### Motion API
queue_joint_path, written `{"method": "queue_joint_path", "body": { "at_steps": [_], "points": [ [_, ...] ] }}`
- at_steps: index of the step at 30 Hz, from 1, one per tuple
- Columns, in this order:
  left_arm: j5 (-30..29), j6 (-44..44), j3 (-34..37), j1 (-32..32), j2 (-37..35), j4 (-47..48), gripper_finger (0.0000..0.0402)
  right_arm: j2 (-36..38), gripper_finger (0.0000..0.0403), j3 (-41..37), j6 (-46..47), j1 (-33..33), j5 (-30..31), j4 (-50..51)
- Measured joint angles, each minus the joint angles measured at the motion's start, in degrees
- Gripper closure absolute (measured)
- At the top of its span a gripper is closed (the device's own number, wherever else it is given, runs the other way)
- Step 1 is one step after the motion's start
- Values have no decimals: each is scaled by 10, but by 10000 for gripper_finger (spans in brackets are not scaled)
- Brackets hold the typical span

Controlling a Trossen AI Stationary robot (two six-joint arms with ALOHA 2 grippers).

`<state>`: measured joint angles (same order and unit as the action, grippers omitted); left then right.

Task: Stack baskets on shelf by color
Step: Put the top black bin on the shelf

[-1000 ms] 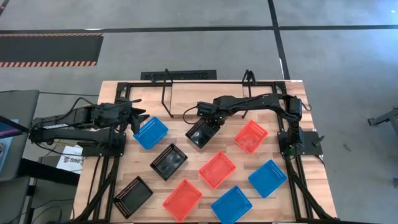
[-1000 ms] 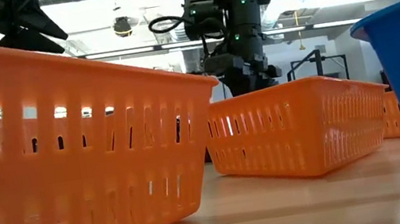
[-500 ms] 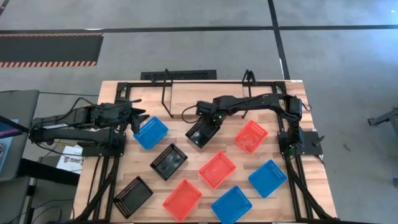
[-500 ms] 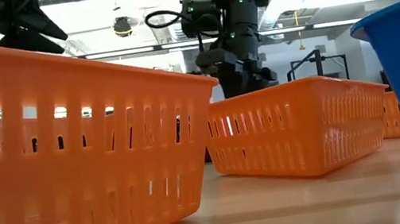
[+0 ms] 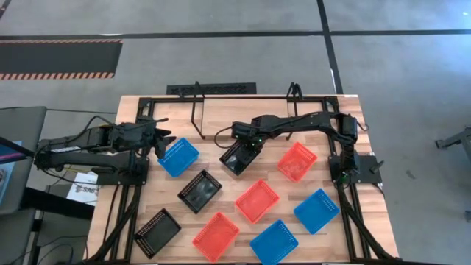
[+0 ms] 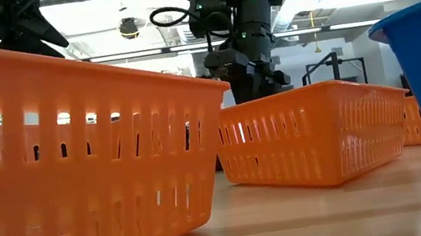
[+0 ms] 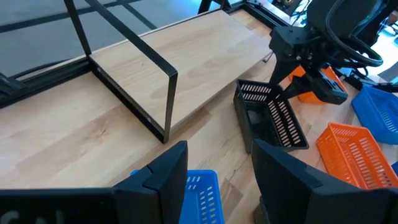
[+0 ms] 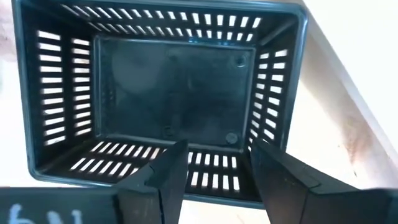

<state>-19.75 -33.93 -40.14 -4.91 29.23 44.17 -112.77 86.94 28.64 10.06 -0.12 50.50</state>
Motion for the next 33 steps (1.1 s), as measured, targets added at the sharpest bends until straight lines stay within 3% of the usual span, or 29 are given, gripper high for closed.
{"method": "queue_joint_path", "body": {
  "at_steps": [19,33],
  "points": [
    [-1,-4,0,0,0,-1,236,0,202,-14,7,-2,13,-10],
    [-6,-4,0,0,0,-1,235,0,202,12,-22,4,3,60]
  ]
}}
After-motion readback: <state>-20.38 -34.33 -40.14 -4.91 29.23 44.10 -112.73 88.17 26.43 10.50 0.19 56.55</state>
